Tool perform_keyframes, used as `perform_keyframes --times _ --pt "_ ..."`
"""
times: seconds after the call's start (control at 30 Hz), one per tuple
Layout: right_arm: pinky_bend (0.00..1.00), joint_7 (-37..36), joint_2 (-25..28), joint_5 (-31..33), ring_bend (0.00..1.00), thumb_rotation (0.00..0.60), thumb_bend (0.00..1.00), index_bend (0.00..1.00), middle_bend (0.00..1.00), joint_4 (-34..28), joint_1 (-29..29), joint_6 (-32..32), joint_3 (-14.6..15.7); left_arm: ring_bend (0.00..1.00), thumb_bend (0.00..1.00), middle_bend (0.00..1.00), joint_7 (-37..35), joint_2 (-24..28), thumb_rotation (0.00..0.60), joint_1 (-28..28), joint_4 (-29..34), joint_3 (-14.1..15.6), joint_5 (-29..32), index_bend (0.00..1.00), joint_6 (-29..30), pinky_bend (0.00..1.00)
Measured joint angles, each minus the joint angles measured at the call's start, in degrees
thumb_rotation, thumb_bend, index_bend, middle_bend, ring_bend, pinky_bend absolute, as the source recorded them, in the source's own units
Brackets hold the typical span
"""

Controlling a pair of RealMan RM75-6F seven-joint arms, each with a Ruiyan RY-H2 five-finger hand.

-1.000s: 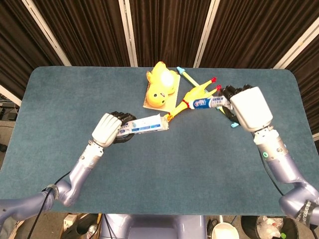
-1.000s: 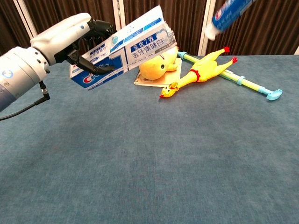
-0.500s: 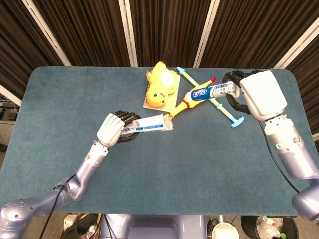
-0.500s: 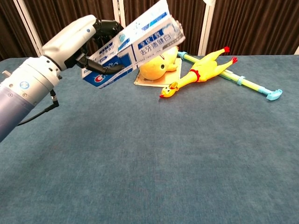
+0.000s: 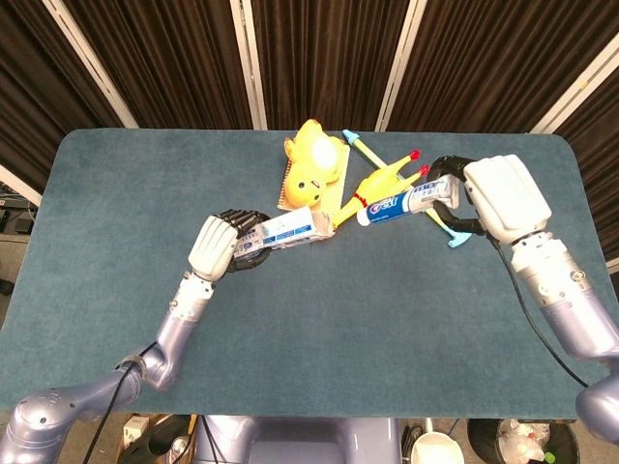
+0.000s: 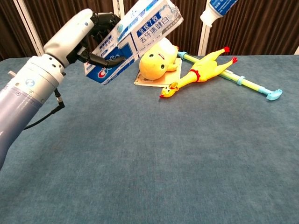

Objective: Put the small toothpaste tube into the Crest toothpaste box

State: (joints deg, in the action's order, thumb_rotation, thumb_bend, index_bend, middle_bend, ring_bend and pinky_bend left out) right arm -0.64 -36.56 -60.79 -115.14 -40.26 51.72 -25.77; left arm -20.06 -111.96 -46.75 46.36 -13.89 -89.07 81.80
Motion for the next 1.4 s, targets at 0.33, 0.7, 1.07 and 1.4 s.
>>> perform_keyframes --times 0.33,0.7,1.07,1.4 --pt "0.62 -7.0 3.2 3.4 0.69 0.600 0.81 0.90 0.76 -1.3 -0.4 -2.7 -2.0 0.50 0.43 0.51 -1.1 -2.6 0.600 -0.3 -3.6 0.2 1.0 0.35 -0.3 0.55" --pt "0.62 -13.3 6.5 5.6 0.69 0.600 0.81 0.90 0.76 -3.7 -0.8 -6.2 -3.8 0.49 0.43 0.51 -2.0 -4.9 0.600 -2.0 -5.7 0.2 0.9 0.34 0.0 0.55" --pt "0.62 -13.7 7.1 6.8 0.69 0.600 0.81 0.90 0.76 -5.8 -2.0 -6.7 -4.3 0.49 0.43 0.51 -1.7 -5.9 0.600 -2.5 -5.2 0.6 0.7 0.34 0.4 0.55" --pt "0.62 -15.2 7.2 7.3 0.69 0.600 0.81 0.90 0.76 -5.3 -2.1 -7.1 -4.2 0.49 0.43 0.50 -2.7 -6.9 0.600 -3.1 -4.9 0.3 0.7 0.33 1.1 0.55"
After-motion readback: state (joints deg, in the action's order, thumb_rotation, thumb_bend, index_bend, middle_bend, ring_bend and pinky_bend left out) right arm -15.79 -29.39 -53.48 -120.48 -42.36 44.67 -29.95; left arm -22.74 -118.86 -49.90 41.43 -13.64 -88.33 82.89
